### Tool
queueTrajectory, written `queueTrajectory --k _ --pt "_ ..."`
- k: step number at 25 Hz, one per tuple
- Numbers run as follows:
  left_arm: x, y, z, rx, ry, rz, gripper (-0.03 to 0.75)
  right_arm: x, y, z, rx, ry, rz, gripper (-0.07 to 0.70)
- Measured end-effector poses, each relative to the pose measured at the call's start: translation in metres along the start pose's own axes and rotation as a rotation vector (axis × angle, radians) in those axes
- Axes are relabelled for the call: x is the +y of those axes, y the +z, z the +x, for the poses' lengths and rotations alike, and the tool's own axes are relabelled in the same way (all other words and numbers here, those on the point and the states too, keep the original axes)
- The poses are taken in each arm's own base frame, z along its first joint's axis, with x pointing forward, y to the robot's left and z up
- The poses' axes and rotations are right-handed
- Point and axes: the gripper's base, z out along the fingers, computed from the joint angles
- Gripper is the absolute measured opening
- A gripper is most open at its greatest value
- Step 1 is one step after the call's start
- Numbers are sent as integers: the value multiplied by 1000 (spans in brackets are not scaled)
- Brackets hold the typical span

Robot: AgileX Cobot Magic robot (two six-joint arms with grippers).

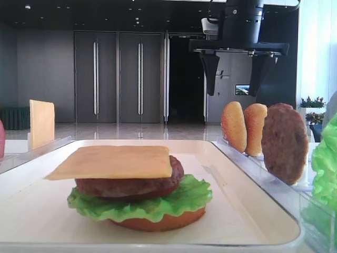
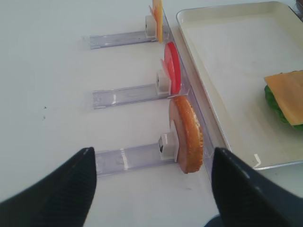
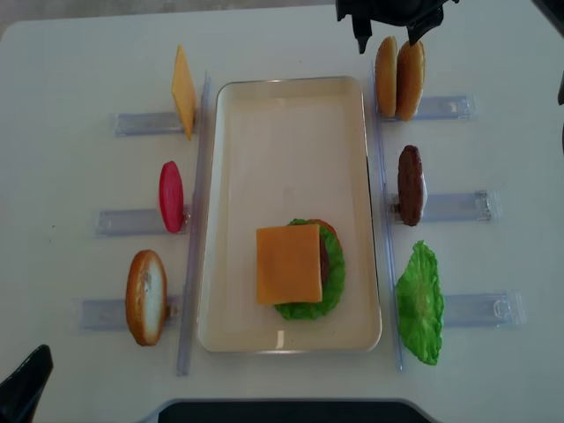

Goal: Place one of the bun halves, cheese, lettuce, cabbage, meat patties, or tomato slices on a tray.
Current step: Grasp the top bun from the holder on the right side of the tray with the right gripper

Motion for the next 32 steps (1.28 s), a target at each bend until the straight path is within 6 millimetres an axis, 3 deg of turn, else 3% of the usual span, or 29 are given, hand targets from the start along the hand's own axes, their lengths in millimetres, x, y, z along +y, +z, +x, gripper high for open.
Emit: queueTrajectory --k 5,10,19,25,32 --pt "0 0 0 0 0 0 576 -10 5 -2 17 39 -22 566" --pt "0 0 0 0 0 0 576 -4 19 -1 57 56 -68 566" --pt "0 0 0 0 0 0 576 -4 25 -2 60 51 -58 552" --pt "0 0 0 0 0 0 576 -6 27 -3 56 38 -27 442" --pt "0 0 0 0 0 0 576 -8 29 -3 56 33 -12 228"
